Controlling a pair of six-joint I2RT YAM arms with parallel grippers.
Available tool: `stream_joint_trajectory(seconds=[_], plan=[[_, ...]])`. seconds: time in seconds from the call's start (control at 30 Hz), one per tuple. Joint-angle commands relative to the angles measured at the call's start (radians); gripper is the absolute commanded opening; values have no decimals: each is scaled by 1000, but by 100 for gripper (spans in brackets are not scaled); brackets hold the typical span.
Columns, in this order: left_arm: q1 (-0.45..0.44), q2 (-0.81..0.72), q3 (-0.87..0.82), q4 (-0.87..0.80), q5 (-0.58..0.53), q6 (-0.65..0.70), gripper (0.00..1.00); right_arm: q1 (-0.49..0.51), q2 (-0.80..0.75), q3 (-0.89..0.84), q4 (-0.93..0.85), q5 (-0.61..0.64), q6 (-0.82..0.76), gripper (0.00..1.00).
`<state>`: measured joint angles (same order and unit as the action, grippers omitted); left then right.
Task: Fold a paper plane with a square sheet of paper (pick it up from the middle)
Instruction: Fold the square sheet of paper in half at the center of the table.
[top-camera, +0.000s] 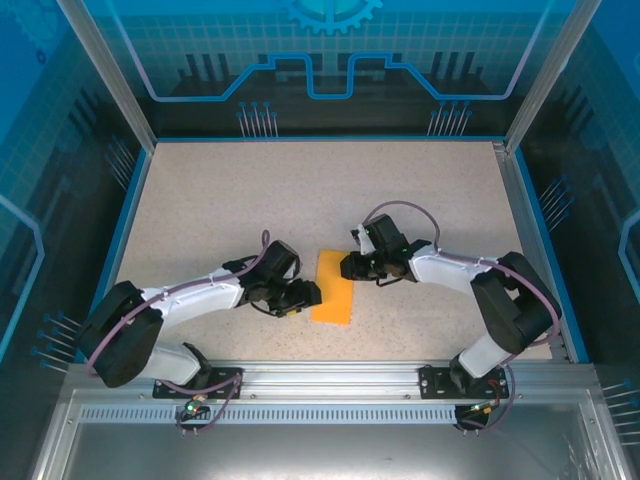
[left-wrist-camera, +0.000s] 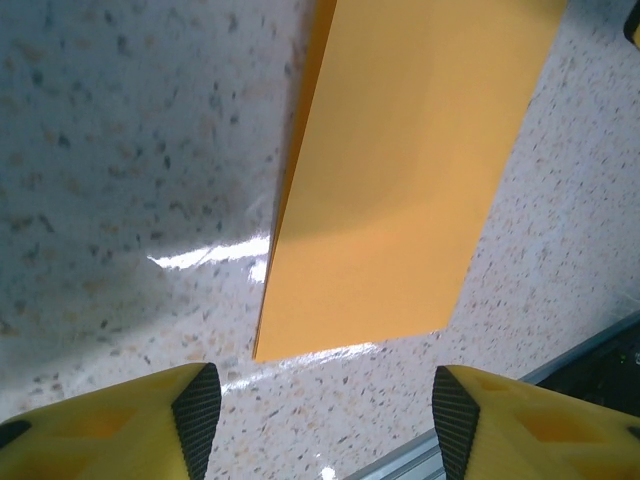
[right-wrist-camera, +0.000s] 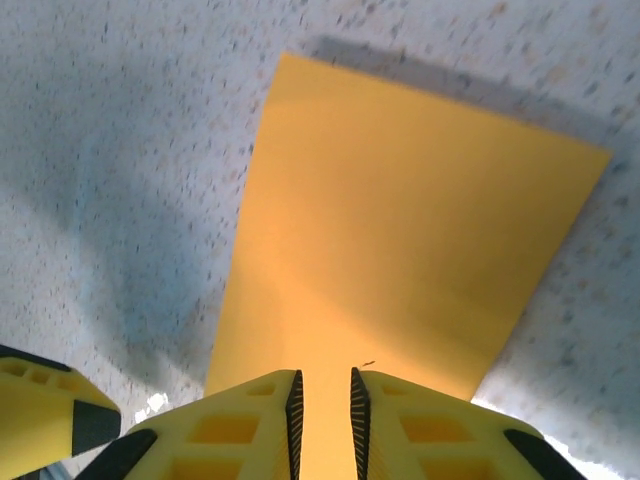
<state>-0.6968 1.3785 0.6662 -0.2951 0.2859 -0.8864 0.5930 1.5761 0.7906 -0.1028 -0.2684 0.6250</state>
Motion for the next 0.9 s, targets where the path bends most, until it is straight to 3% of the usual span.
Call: stream_joint_trajectory(seconds=[0.0, 0.27, 0.87], plan=[[-28, -26, -31, -16, -22, -59, 61, 32, -35, -59, -32, 8, 33, 23], [-86, 9, -44, 56, -32, -106, 61, 74, -73, -153, 20, 3, 80, 19], [-125, 43, -57, 92, -79, -137, 60, 90, -78, -240, 49, 32, 87, 15]])
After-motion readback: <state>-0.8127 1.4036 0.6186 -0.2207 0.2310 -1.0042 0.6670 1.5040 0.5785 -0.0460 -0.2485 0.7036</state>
